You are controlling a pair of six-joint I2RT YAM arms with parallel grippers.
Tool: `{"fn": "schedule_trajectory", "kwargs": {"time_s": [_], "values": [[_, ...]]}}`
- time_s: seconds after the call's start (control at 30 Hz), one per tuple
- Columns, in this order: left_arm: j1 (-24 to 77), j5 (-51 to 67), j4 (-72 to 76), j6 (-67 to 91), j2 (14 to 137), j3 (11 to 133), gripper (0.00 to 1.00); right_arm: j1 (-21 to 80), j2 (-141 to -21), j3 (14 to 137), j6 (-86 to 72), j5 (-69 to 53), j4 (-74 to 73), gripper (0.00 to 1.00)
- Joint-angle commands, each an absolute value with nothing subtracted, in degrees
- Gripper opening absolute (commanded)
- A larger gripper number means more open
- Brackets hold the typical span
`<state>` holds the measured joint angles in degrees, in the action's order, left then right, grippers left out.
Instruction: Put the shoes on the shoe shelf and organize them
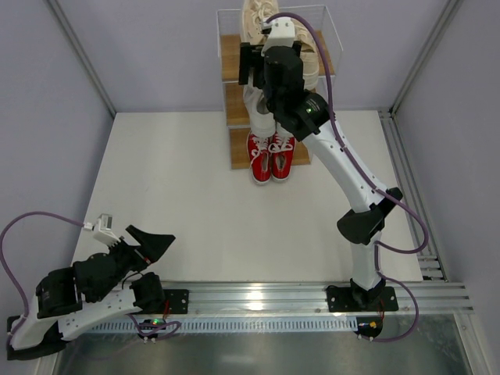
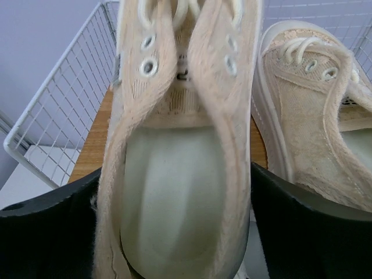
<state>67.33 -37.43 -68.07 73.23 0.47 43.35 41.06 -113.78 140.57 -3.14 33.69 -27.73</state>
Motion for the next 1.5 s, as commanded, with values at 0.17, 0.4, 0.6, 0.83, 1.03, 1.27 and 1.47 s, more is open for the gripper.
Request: {"fn": "schedule_trajectory", "kwargs": {"time_s": [0.17,0.4,0.6,0.83,1.03,1.27,1.47], "values": [[66.36,-38.32,-69.61,73.30,-2.46,45.70,1.00,40.96,-110.13,142.38,-2.29,34.45,-19.69,1.00],[65.83,-38.23,-70.14,72.60,-2.46,46.32,1.00,41.31,-108.64,141.94,-1.41,34.02,-17.49,1.00],[65.74,-38.58,-66.29,69.97,-2.20,46.93,1.00,44.64,-101.89,139.32,5.08,32.43,-11.70,1.00],[65.74,-35.07,-48.30,57.14,6.66,49.30,0.99,47.11,-89.85,126.10,6.33,34.71,-8.44,1.00],[65.74,-35.07,-36.86,46.70,26.78,59.40,0.90,46.41,-69.63,101.54,8.00,39.89,1.92,0.84],[65.66,-35.51,-25.50,36.14,46.12,71.26,0.20,33.36,-59.06,91.14,-5.08,23.02,-12.79,0.04],[64.26,-32.71,-17.33,28.84,58.17,79.27,0.00,11.31,-61.52,86.25,-17.10,-12.96,-12.43,0.04]]}}
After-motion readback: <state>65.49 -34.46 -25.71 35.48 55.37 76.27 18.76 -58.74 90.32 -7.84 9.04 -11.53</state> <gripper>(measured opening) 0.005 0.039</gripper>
